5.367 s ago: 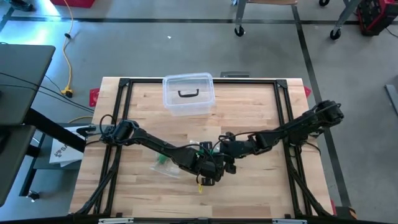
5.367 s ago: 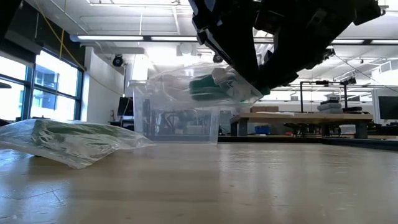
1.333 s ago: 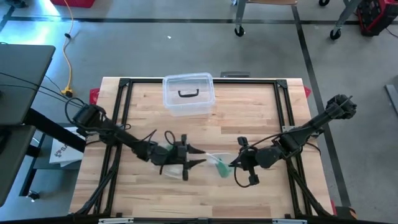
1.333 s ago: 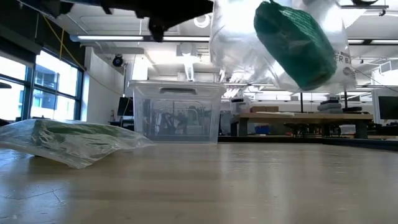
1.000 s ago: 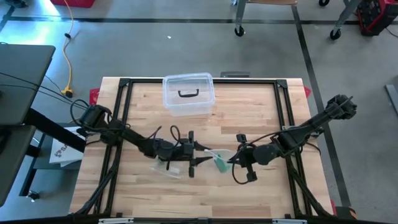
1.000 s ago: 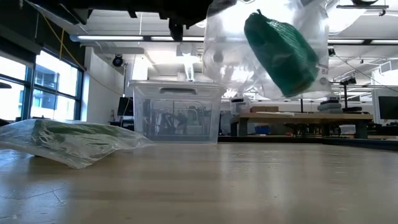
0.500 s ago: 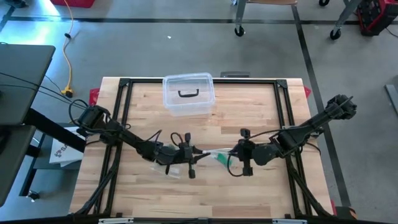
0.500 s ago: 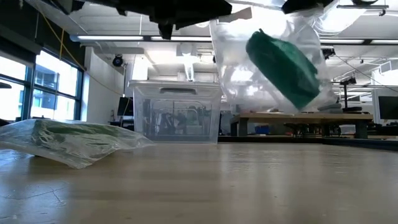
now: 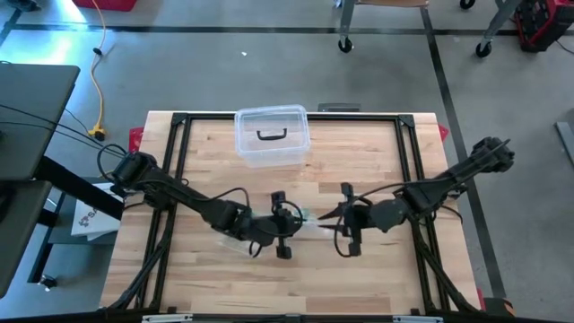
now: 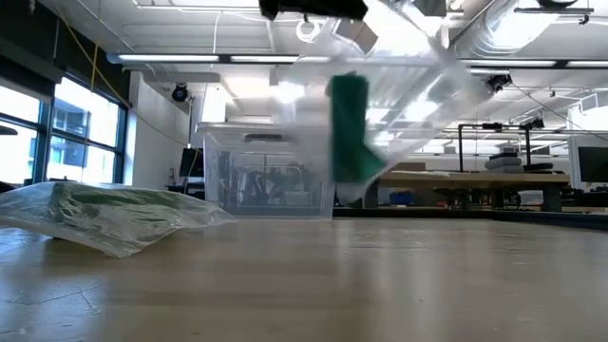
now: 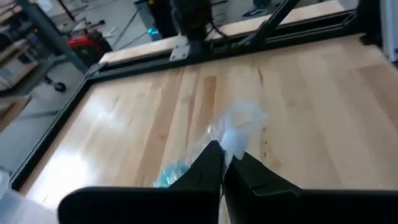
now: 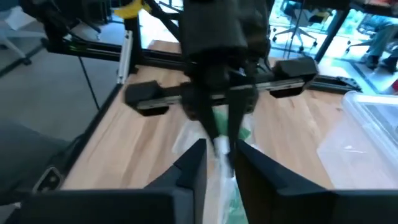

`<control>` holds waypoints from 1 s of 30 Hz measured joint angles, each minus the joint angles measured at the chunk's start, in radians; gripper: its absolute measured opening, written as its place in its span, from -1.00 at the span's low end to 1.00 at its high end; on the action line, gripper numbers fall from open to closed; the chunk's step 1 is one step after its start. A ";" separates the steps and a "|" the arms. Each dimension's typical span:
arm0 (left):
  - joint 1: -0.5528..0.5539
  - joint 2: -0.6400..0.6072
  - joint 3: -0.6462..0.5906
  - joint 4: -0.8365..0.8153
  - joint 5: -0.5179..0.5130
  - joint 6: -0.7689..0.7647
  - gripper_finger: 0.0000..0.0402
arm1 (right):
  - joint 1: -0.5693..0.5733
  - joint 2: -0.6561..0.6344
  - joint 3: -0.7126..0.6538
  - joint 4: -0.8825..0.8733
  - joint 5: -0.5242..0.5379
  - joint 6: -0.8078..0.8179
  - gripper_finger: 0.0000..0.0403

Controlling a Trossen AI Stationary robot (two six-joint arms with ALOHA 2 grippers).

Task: Roll bandage
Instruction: Close the zip bag

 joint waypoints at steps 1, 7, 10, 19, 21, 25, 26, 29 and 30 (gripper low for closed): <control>0.000 0.000 0.006 0.002 0.006 0.009 -1.00 | -0.004 0.008 0.000 0.008 0.000 -0.008 -0.71; 0.004 0.000 0.015 0.006 0.042 0.009 -1.00 | -0.025 0.102 0.000 0.097 0.003 -0.037 -0.97; 0.006 0.000 0.015 0.002 0.044 -0.004 -1.00 | -0.025 0.121 0.000 0.161 0.008 -0.062 -0.97; 0.006 0.000 0.014 0.012 0.049 -0.005 -1.00 | -0.072 0.181 0.001 0.188 -0.067 -0.005 -1.00; 0.004 0.006 0.010 0.003 0.051 -0.004 -1.00 | -0.082 0.211 0.002 0.195 -0.075 -0.006 -1.00; 0.007 0.005 0.012 -0.001 0.051 -0.024 -1.00 | -0.063 0.201 0.001 0.204 0.057 -0.055 -1.00; 0.007 0.003 0.014 -0.001 0.051 -0.034 -1.00 | -0.055 0.193 0.001 0.214 0.067 -0.076 -1.00; 0.005 0.000 0.015 -0.004 0.052 -0.044 -1.00 | -0.036 0.153 0.000 0.223 0.063 -0.113 -1.00; 0.005 0.000 0.015 -0.005 0.054 -0.041 -1.00 | -0.029 0.141 0.000 0.222 0.058 -0.114 -1.00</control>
